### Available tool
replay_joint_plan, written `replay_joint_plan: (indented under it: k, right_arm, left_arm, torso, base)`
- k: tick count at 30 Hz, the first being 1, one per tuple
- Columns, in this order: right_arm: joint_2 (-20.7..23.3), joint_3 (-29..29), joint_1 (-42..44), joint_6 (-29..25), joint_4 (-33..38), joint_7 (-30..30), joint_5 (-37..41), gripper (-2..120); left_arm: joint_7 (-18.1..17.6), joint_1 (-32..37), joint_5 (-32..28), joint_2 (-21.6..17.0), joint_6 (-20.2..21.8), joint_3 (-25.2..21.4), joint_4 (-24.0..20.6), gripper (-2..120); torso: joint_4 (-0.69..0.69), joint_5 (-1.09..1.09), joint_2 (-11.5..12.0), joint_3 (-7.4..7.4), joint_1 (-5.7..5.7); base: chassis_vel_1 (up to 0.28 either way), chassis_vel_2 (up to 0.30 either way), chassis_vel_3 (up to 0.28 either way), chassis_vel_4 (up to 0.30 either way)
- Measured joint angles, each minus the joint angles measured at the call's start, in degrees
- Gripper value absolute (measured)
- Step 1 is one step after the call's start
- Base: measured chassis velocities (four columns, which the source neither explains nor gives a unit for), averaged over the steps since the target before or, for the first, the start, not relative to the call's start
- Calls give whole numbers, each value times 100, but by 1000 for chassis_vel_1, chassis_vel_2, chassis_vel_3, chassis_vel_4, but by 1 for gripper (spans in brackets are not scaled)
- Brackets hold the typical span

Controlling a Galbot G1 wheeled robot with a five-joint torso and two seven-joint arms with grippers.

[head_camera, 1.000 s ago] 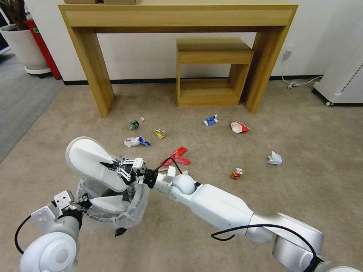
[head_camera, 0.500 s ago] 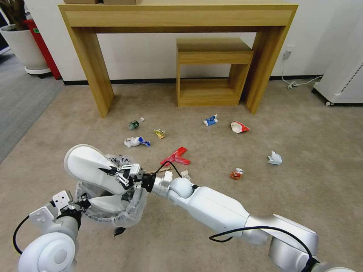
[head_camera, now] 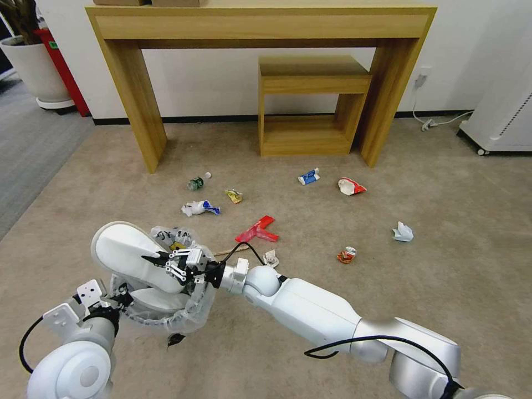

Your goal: Pick up the trash bin and place the garbage on the floor into it.

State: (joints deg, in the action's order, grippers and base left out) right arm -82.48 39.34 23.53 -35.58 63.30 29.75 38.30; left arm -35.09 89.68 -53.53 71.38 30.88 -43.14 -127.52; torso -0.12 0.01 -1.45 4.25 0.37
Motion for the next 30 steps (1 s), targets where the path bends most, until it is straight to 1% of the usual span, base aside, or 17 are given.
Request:
replay_joint_plan:
  k: [1, 2, 4, 7, 9, 10, 11, 13, 14, 16, 17, 20, 21, 24, 25, 28, 30]
  right_arm:
    - [0, 0, 0, 0, 0, 0, 0, 22]
    - [10, -5, 0, 0, 17, -4, -12, 31]
    - [15, -5, 0, 0, 20, -5, -18, 32]
    - [28, -28, -12, 0, 47, -18, -22, 48]
    - [28, -28, -12, 0, 47, -18, -22, 48]
    - [37, -68, -17, -1, 109, -54, -18, 59]
    - [54, -105, -15, -1, 181, -84, -5, 64]
    - [82, -149, -3, 6, 280, -135, 5, 68]
    - [142, -222, 21, 53, 489, -247, 34, 75]
    - [291, -337, 67, 266, 955, -567, 166, 82]
    - [291, -337, 67, 266, 955, -567, 166, 82]
    - [518, -720, 127, 695, 1622, -1084, 410, 96]
    - [518, -720, 127, 695, 1622, -1084, 410, 96]
    - [688, -1191, 211, 1050, 2017, -1559, 452, 100]
    - [688, -1191, 211, 1050, 2017, -1559, 452, 100]
    - [869, -1695, 333, 1447, 2358, -2132, 510, 100]
    - [940, -1869, 375, 1523, 2431, -2274, 534, 100]
  left_arm:
    - [0, 0, 0, 0, 0, 0, 0, 0]
    - [0, -14, 5, 14, 1, 17, 12, 0]
    - [0, -21, 8, 21, 2, 23, 17, 0]
    - [0, -37, 19, 36, 9, 35, 40, 0]
    - [0, -37, 19, 36, 9, 35, 40, 0]
    - [0, -38, 19, 29, 11, 27, 45, 0]
    - [-1, -38, 19, 21, 12, 18, 47, 0]
    - [-2, -34, 19, 14, 12, 10, 48, 0]
    - [-2, -30, 19, 4, 13, 3, 54, 0]
    - [-4, -31, 18, -11, 14, -10, 85, 0]
    - [-4, -31, 18, -11, 14, -10, 85, 0]
    - [-7, -47, 19, -40, 15, -26, 157, 0]
    - [-7, -47, 19, -40, 15, -26, 157, 0]
    - [10, -58, 58, -56, 16, -27, 210, 0]
    - [10, -58, 58, -56, 16, -27, 210, 0]
    - [133, -70, 146, -74, 44, -41, 260, 0]
    - [172, -78, 174, -88, 53, -51, 279, 0]
  torso:
    - [0, 0, 0, 0, 0]
    - [0, 0, 0, 0, 0]
    - [0, 0, 0, 0, 0]
    - [0, 0, 0, 0, 0]
    - [0, 0, 0, 0, 0]
    - [0, 0, 0, 0, 0]
    - [1, 0, 0, 0, 0]
    - [0, 0, 0, 0, 0]
    - [1, 0, 0, 0, 0]
    - [1, 0, 0, 0, 0]
    - [1, 0, 0, 0, 0]
    - [0, 0, 0, 0, 0]
    - [0, 0, 0, 0, 0]
    - [0, 1, 1, 0, 0]
    - [0, 1, 1, 0, 0]
    - [0, 1, 0, 0, 0]
    - [0, 1, 0, 0, 0]
  base:
    - [0, 0, 0, 0]
    - [0, 0, 0, 0]
    - [0, 0, 0, 0]
    - [0, 0, 0, 0]
    - [0, 0, 0, 0]
    - [0, 0, 0, 0]
    - [0, 0, 0, 0]
    - [0, 0, 0, 0]
    - [0, 0, 0, 0]
    - [0, 0, 0, 0]
    - [0, 0, 0, 0]
    - [0, 0, 0, 0]
    - [0, 0, 0, 0]
    - [0, 0, 0, 0]
    - [0, 0, 0, 0]
    - [0, 0, 0, 0]
    - [0, 0, 0, 0]
